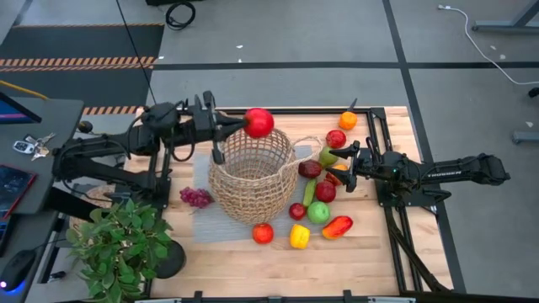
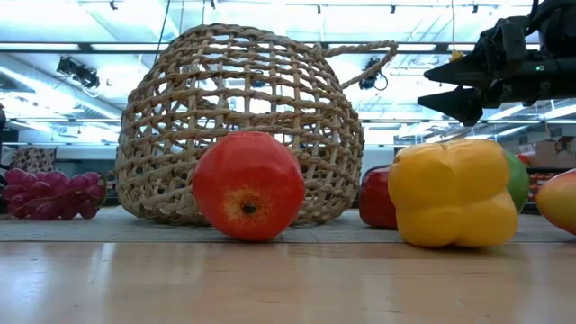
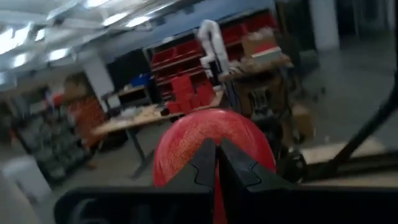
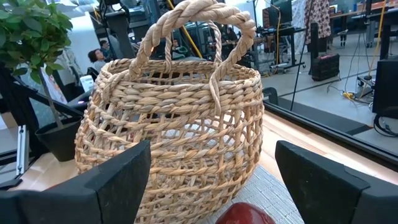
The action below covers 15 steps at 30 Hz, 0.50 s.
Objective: Build produce basket
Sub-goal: Put the red apple into the brown basket
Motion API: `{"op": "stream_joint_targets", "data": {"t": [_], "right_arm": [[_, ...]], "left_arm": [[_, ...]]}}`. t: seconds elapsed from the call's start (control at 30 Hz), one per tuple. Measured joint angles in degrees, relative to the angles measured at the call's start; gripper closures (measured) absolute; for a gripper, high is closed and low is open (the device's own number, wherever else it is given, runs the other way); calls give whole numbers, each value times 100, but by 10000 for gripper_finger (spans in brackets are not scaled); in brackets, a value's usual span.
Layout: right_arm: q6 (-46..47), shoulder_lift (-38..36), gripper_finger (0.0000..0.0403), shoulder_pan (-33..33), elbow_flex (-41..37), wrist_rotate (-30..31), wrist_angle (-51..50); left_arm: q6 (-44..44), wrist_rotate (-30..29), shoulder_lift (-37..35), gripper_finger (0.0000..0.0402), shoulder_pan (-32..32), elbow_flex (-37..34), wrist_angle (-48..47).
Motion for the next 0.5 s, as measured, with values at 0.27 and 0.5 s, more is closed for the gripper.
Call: {"op": "stream_joint_targets", "data": {"t": [0.27, 0.5], "right_arm": [[0, 0, 55, 1, -1, -2, 3], [0, 0, 55, -1, 1, 1, 2]], "left_arm": [[2606, 268, 110, 389, -13, 120, -177], [4495, 267, 112, 388, -13, 120, -314]]}}
